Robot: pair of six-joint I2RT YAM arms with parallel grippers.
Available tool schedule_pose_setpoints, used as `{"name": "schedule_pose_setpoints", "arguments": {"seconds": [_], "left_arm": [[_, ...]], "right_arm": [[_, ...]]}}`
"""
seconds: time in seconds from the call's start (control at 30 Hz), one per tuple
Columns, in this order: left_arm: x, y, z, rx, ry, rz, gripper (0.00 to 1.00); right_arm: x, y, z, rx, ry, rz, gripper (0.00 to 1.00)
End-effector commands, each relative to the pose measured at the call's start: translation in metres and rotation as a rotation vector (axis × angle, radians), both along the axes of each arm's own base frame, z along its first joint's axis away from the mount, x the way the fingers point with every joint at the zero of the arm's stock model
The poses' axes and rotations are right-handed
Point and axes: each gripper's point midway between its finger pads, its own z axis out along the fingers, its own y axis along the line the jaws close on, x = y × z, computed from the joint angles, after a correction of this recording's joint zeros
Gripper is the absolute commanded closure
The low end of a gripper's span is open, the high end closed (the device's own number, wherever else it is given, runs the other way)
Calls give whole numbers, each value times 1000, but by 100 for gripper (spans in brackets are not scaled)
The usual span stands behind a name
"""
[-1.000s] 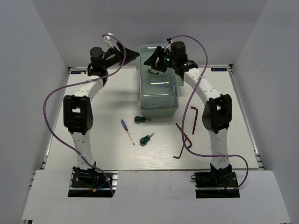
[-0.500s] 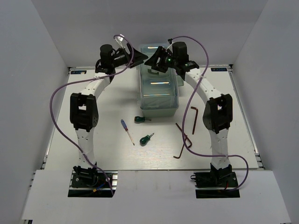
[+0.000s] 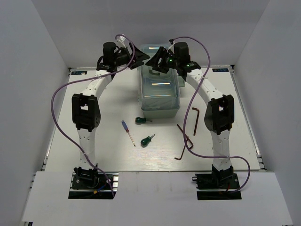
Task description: Sort the tools into containers
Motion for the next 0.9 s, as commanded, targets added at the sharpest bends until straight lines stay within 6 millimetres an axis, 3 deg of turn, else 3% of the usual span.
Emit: {"name": "schedule_pose_setpoints", "arguments": {"seconds": [0.0, 0.2, 0.27, 0.33, 0.43, 0.5, 0.87], "left_arm": [[4, 4, 12, 13, 13, 43, 7], [8, 4, 4, 20, 37, 53, 8], [8, -2, 14, 11, 25, 44, 8], [11, -3, 9, 16, 47, 44, 8], [8, -9, 13, 17, 55, 26, 8], [4, -15, 5, 24, 92, 8, 8], [-5, -19, 4, 42, 109, -13, 11]], "right_arm": [[-16, 3, 28, 32, -34, 40, 33], [-15, 3, 25, 31, -29, 40, 33], [-15, 3, 24, 29, -29, 42, 33], [-16, 3, 24, 30, -31, 43, 33], [-15, 3, 26, 32, -33, 42, 33], [-16, 4, 26, 33, -36, 45, 33], [-15, 3, 30, 40, -47, 46, 33]]}}
